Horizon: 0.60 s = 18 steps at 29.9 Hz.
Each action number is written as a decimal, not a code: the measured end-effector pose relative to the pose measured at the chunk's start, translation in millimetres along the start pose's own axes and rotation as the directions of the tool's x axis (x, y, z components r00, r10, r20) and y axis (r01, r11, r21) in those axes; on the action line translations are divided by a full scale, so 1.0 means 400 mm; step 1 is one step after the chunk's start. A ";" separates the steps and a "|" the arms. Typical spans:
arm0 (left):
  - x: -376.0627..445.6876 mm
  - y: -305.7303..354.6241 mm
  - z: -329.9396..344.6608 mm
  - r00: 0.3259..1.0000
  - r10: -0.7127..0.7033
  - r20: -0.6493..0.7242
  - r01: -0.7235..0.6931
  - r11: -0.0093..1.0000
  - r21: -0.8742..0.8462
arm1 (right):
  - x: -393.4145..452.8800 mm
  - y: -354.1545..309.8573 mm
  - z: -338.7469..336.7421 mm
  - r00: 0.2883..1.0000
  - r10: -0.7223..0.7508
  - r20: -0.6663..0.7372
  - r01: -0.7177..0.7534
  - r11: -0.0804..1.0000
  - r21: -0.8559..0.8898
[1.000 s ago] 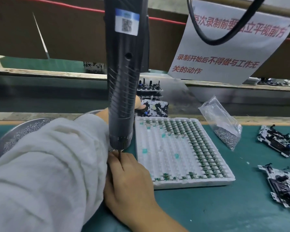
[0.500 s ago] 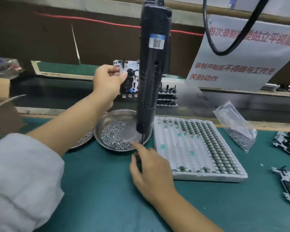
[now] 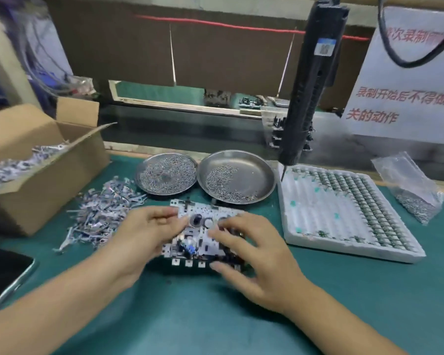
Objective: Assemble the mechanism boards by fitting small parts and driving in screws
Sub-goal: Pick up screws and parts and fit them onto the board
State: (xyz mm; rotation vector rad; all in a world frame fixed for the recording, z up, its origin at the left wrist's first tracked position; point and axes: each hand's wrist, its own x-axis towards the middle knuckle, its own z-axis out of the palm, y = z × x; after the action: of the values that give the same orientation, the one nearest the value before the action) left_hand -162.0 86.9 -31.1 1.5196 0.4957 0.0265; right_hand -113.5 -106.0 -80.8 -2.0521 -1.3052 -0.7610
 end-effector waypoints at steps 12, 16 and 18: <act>0.064 -0.025 -0.156 0.793 0.606 0.058 -0.309 0.319 0.896 | -0.007 0.008 0.019 0.960 0.070 0.270 -0.024 0.985 -0.170; 0.112 -0.031 -0.179 0.840 0.539 0.066 -0.139 0.097 0.986 | -0.003 0.010 0.023 0.957 0.164 0.240 -0.119 0.974 -0.193; 0.125 -0.034 -0.176 0.850 0.521 0.075 -0.127 0.064 0.990 | -0.005 0.012 0.026 0.956 0.177 0.233 -0.132 0.972 -0.197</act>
State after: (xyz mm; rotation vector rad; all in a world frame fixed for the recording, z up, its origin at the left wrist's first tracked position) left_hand -143.8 168.5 -56.9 3.0530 0.3654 0.3958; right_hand -108.3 -101.4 -90.0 -2.4278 -1.2237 -0.5813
